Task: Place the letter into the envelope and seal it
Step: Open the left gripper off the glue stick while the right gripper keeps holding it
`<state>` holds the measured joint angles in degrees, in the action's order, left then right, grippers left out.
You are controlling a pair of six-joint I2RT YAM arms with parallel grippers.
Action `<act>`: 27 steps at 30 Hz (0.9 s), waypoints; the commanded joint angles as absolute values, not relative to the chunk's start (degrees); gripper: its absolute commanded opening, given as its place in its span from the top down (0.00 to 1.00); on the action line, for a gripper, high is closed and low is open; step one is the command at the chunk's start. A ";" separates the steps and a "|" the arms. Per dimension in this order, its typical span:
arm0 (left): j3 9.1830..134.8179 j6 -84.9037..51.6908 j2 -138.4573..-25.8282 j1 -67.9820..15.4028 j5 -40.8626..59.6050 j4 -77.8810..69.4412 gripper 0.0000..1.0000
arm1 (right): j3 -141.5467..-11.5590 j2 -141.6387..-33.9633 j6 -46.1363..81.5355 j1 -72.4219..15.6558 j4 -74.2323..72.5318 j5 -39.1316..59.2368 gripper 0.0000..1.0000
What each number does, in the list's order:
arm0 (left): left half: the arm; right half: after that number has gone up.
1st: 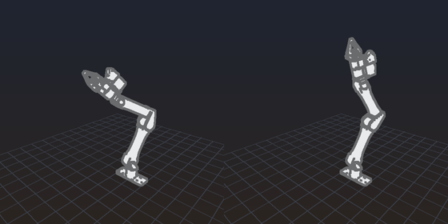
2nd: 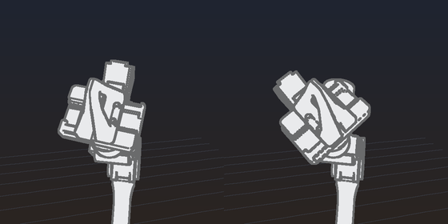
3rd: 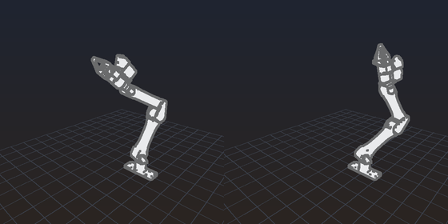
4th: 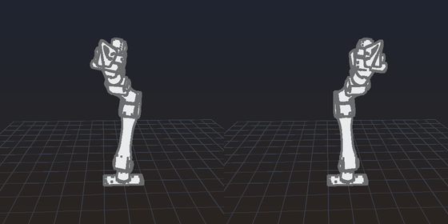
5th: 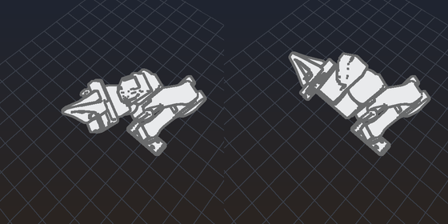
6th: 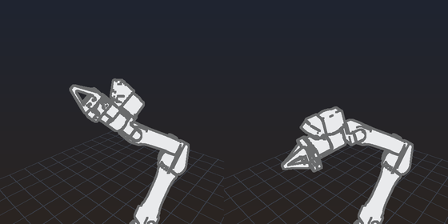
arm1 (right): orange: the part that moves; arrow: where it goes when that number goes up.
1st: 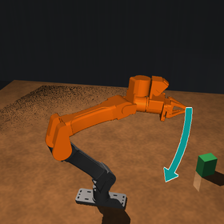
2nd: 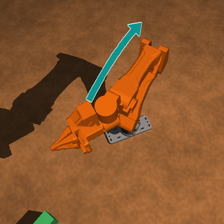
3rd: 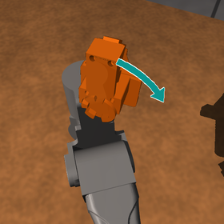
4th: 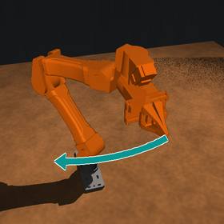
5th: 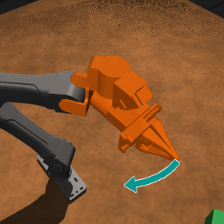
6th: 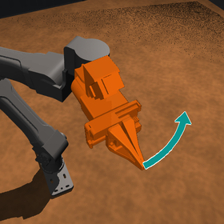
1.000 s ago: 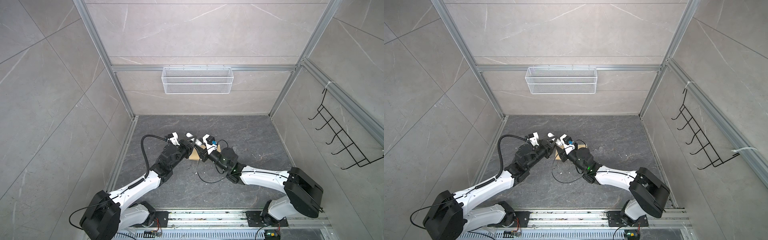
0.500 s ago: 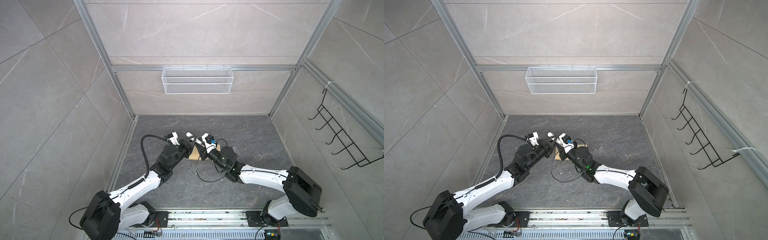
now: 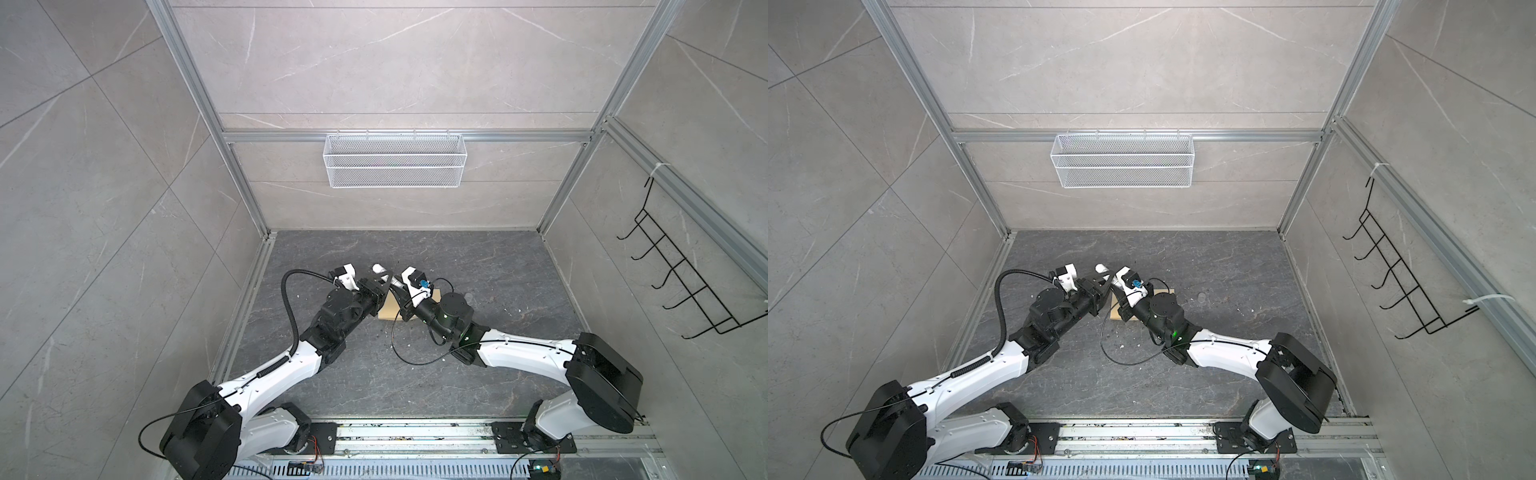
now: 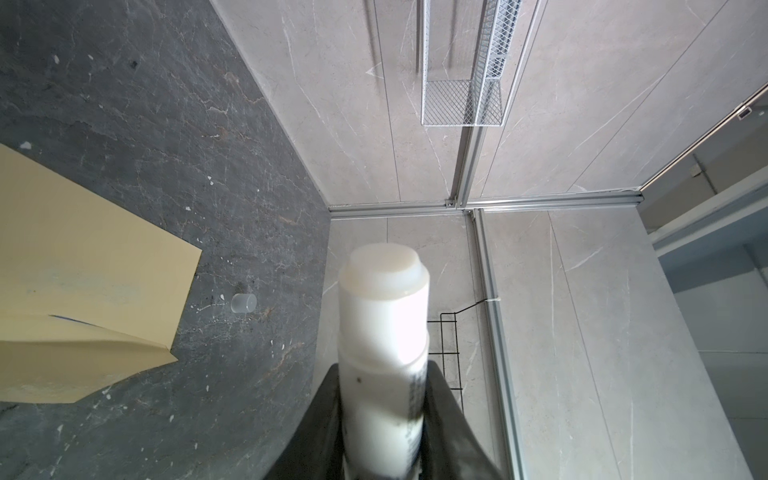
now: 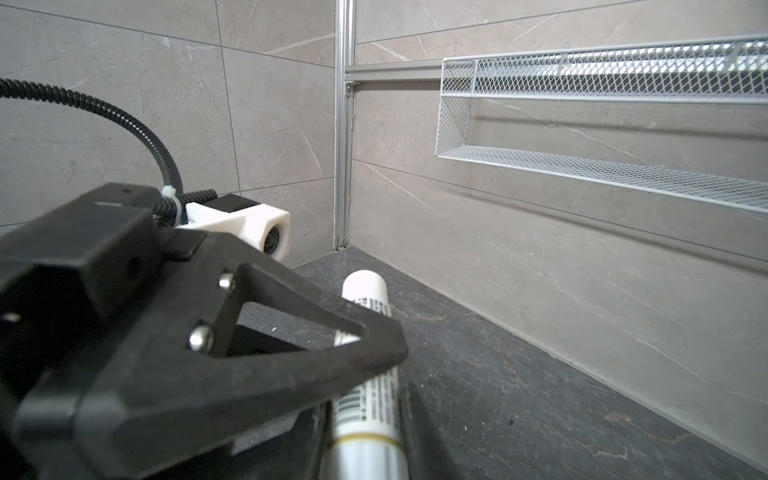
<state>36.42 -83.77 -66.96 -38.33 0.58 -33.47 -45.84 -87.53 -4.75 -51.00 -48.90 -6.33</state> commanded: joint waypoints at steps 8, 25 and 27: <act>38.93 -67.93 -59.92 -38.42 0.02 -28.25 0.12 | -42.63 -77.66 -6.41 -50.85 -41.58 -8.79 0.94; 52.90 -18.91 -55.69 -38.75 3.40 16.32 0.08 | -53.88 -64.27 -1.29 -43.97 9.14 -8.64 0.99; 54.10 -16.01 -58.53 -39.96 2.82 18.03 0.09 | -56.06 -64.65 -0.17 -42.48 15.14 -8.46 0.99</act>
<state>51.53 -26.65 -55.61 -38.74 1.69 9.23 -52.56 -65.54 -3.03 -43.99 1.28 -8.97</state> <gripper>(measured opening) 0.914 0.250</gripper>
